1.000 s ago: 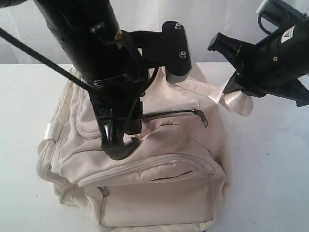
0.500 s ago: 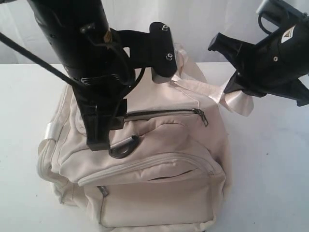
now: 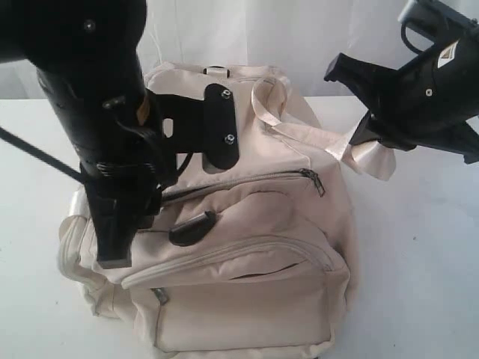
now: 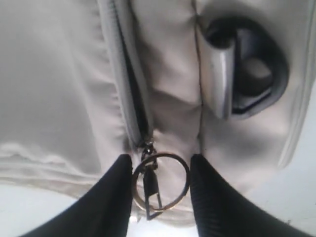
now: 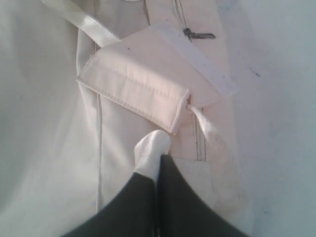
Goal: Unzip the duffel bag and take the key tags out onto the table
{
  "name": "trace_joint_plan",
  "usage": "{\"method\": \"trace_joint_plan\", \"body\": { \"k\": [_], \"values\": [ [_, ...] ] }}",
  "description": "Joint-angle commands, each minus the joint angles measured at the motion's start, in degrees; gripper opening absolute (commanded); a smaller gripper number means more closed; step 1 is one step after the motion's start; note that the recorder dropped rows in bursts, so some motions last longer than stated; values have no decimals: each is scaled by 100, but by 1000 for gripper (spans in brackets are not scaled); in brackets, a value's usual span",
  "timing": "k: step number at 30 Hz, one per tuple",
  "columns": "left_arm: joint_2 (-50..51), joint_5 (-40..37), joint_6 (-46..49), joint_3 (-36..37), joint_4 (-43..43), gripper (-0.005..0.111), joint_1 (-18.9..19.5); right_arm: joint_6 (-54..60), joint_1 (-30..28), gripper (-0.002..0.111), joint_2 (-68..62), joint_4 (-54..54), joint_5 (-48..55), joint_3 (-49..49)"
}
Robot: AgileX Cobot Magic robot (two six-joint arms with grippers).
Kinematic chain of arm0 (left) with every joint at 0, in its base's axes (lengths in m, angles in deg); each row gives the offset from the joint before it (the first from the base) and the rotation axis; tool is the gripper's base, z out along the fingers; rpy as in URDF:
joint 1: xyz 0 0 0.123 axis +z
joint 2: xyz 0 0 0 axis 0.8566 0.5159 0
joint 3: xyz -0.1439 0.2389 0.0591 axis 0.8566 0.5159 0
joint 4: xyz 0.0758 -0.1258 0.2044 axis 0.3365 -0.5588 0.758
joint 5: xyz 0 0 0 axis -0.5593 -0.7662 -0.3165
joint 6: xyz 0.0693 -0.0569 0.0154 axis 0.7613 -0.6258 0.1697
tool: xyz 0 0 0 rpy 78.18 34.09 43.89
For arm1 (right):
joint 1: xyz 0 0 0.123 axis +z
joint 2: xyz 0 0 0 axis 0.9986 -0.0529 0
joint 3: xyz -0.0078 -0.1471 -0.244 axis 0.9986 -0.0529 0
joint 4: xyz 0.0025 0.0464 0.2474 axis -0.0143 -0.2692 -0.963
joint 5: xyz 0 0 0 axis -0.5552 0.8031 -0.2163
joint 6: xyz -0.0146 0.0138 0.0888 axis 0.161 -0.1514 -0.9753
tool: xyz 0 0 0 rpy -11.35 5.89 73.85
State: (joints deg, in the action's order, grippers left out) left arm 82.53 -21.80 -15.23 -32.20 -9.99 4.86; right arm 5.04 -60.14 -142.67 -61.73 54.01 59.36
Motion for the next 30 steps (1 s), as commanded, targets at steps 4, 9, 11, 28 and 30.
{"method": "trace_joint_plan", "body": {
  "k": [4,9,11,28,30],
  "values": [
    [-549,-543,-365,566,821,7,24,-8,-19,0,119,436,-234,71],
    [-829,-543,-614,1075,1373,7,39,937,-19,0,119,457,-205,71],
    [-934,-405,-659,1275,1455,7,148,1511,-19,0,119,457,-142,71],
    [-1098,975,-736,1597,1168,7,546,3707,-19,0,119,390,644,71],
    [-1098,988,-708,1597,1142,7,546,3874,-19,1,128,390,700,75]
  ]
}}
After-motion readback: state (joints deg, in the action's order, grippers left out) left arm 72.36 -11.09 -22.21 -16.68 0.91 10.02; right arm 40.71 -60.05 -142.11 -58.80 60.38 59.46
